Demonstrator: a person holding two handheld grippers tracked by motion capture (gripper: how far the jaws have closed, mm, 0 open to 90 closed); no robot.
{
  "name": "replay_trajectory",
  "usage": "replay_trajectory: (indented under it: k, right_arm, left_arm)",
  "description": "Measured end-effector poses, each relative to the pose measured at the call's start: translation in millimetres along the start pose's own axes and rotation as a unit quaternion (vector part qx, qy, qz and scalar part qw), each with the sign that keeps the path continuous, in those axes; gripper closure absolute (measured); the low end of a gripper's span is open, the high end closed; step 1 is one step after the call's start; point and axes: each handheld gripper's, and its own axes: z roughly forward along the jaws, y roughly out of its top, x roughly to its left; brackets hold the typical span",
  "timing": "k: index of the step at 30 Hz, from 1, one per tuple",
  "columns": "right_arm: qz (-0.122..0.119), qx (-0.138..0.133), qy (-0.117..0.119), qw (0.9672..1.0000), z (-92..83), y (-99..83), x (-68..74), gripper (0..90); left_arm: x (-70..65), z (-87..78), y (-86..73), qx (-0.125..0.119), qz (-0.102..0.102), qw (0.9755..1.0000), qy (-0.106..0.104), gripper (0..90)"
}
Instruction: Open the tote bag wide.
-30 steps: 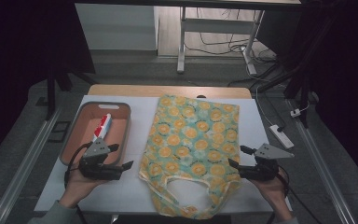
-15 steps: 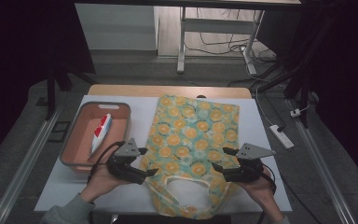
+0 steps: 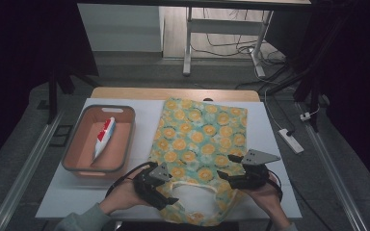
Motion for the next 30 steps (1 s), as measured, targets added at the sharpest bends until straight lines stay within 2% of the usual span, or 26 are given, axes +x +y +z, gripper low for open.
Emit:
replay_trajectory:
  k: [3, 5, 7, 8, 10, 11, 14, 18, 19, 20, 21, 22, 23, 25, 26, 27, 30]
  right_arm:
    - [0.001, 0.003, 0.0, 1.0, 1.3, -1.2, 0.0, 28.9]
    - [0.002, 0.004, 0.0, 1.0, 2.4, -1.8, 0.2, 28.9]
    - [0.001, 0.006, 0.0, 1.0, 3.0, -2.0, 0.6, 28.9]
    - [0.0, 0.007, -0.001, 1.0, 3.3, -2.1, 0.8, 29.0]
    - [-0.001, 0.009, -0.001, 1.0, 3.3, -2.4, 0.8, 29.0]
    - [-0.001, 0.009, -0.001, 1.0, 3.2, -2.5, 0.6, 29.0]
    - [-0.002, 0.009, -0.003, 1.0, 2.5, -3.2, 0.3, 29.0]
    - [0.001, 0.008, -0.003, 1.0, 0.6, -3.2, -0.2, 29.2]
    - [0.001, 0.006, -0.002, 1.0, -0.1, -2.7, -0.1, 29.3]
    - [0.0, 0.005, -0.002, 1.0, -0.9, -2.1, 0.2, 29.3]
    - [0.0, 0.003, -0.001, 1.0, -1.8, -1.2, 0.7, 29.4]
    - [-0.002, 0.003, -0.001, 1.0, -2.4, -0.4, 0.9, 29.3]
    - [-0.002, 0.002, 0.001, 1.0, -3.2, 0.8, 1.6, 29.4]
    - [-0.007, 0.0, 0.002, 1.0, -6.3, 4.1, 3.7, 29.3]
    - [-0.007, -0.001, 0.003, 1.0, -7.4, 5.4, 4.7, 29.4]
    - [-0.009, -0.003, 0.006, 0.9999, -9.4, 7.6, 6.8, 29.4]
    - [-0.016, -0.008, 0.019, 0.9997, -13.5, 13.1, 14.1, 29.3]
  left_arm:
    - [2.4, 9.3, -1.5, 0.019, -0.012, 0.9997, 0.003, 34.5]
    - [3.6, 12.4, -2.1, 0.024, -0.016, 0.9996, 0.005, 49.0]
    - [5.2, 17.1, -3.0, 0.04, -0.015, 0.999, 0.008, 60.5]
    - [5.8, 17.7, -3.8, 0.04, -0.019, 0.999, 0.008, 68.6]
    - [7.4, 18.6, -5.2, 0.042, -0.023, 0.9988, 0.007, 78.8]
    - [7.9, 18.7, -5.8, 0.042, -0.025, 0.9988, 0.008, 82.9]
    - [9.0, 15.6, -6.6, 0.034, -0.028, 0.999, 0.01, 86.9]
    - [9.7, -0.7, -4.6, -0.006, -0.032, 0.9994, 0.012, 87.9]
    - [9.7, -0.7, -4.6, -0.006, -0.032, 0.9994, 0.012, 87.9]
    - [10.4, -13.5, -2.3, -0.039, -0.041, 0.9983, 0.019, 87.9]
    - [10.4, -13.5, -2.3, -0.039, -0.041, 0.9983, 0.019, 87.9]
    - [11.6, -24.1, 0.4, -0.069, -0.055, 0.9958, 0.023, 87.9]
    - [12.9, -31.3, 3.1, -0.085, -0.058, 0.9943, 0.028, 87.9]
    - [15.5, -40.5, 7.6, -0.104, -0.059, 0.9921, 0.037, 88.1]
    - [15.5, -40.5, 7.6, -0.104, -0.059, 0.9921, 0.037, 88.1]
    - [19.9, -49.9, 12.7, -0.124, -0.066, 0.9891, 0.043, 88.1]
    - [30.3, -62.1, 18.7, -0.155, -0.082, 0.9828, 0.059, 88.1]
